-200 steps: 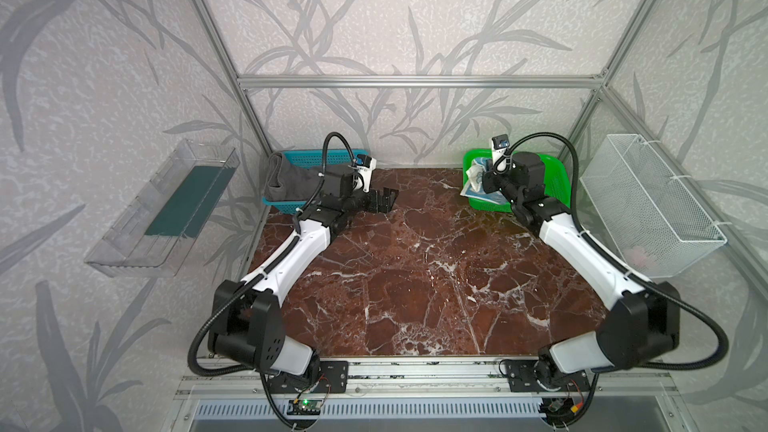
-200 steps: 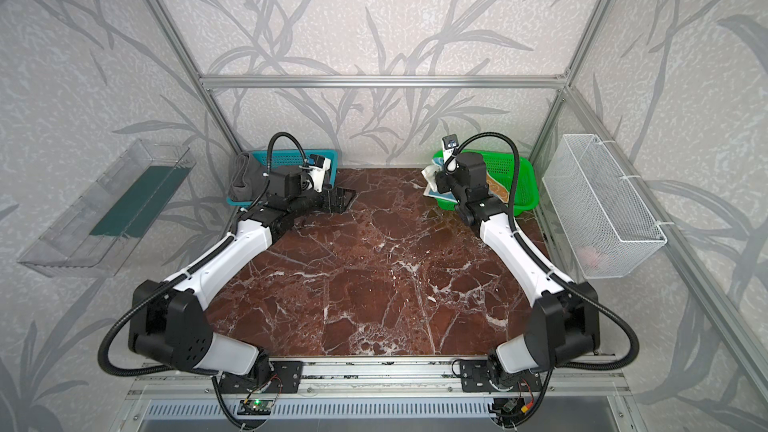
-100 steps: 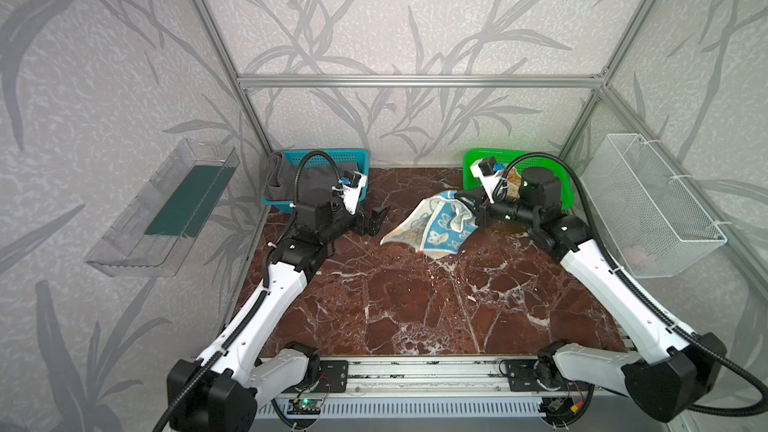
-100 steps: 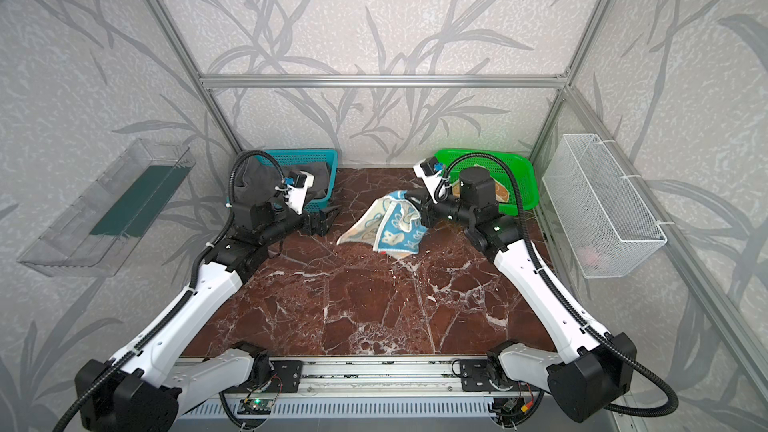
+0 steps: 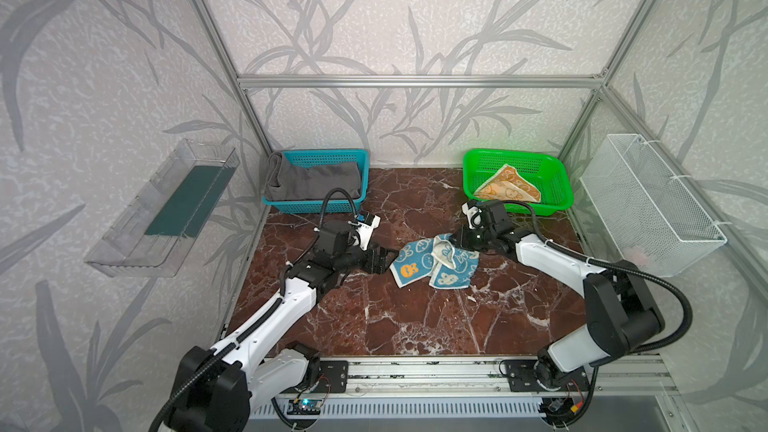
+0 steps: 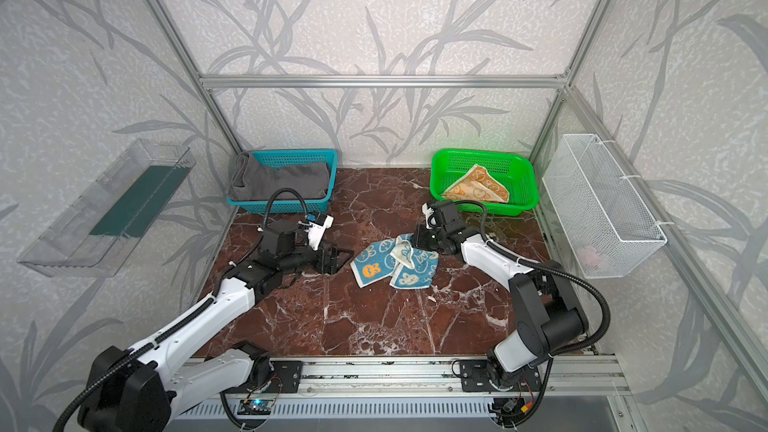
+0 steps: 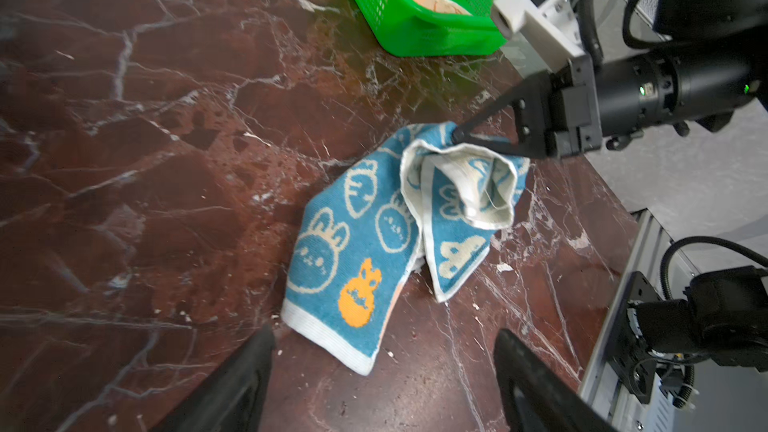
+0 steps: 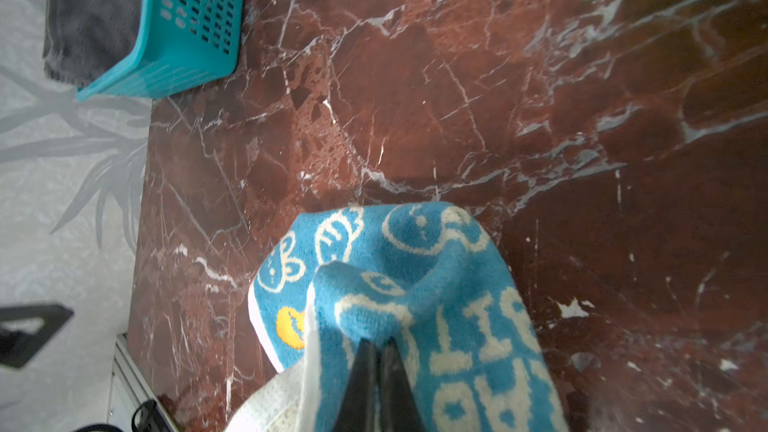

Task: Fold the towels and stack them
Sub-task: 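Grasp the blue towel's corners with both grippers and lift them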

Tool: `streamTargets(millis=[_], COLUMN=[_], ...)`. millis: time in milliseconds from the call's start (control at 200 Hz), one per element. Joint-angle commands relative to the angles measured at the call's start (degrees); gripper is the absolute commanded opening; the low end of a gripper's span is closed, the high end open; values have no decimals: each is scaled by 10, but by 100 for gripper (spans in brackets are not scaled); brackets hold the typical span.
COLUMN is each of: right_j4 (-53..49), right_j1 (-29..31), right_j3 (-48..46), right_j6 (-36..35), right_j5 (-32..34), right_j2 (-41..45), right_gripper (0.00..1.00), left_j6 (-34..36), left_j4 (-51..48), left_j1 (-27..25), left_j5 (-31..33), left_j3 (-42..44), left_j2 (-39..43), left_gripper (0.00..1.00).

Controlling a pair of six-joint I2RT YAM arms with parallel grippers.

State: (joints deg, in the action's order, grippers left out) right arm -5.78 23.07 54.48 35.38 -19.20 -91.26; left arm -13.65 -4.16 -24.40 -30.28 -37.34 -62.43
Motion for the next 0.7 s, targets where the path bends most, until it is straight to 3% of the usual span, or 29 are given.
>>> streamTargets(millis=[0,185,300,395,525,695], right_j4=[20,-21,-71,-99,-151,-202], right_j1=[-14,-43,-47,-46,-46,-47], right_j3=[34,80,113,129,138,125], right_j6=[56,15,-75,-144,-216,-284], right_j5=[47,56,75,81,138,157], right_j2=[-35,-62,-46,-22,23,79], right_gripper=[10,37,55,60,70,75], left_j6=[-44,-97,-131,-154,-171,-204], left_j4=[63,118,129,130,115,81], left_j1=[-30,-66,-84,-96,-124,-159], left_j5=[8,0,4,6,5,-3], left_j3=[1,1,-11,-26,-58,-100], left_j2=[-30,-116,-170,-203,-239,-289], left_gripper=[84,84,84,84,85,84])
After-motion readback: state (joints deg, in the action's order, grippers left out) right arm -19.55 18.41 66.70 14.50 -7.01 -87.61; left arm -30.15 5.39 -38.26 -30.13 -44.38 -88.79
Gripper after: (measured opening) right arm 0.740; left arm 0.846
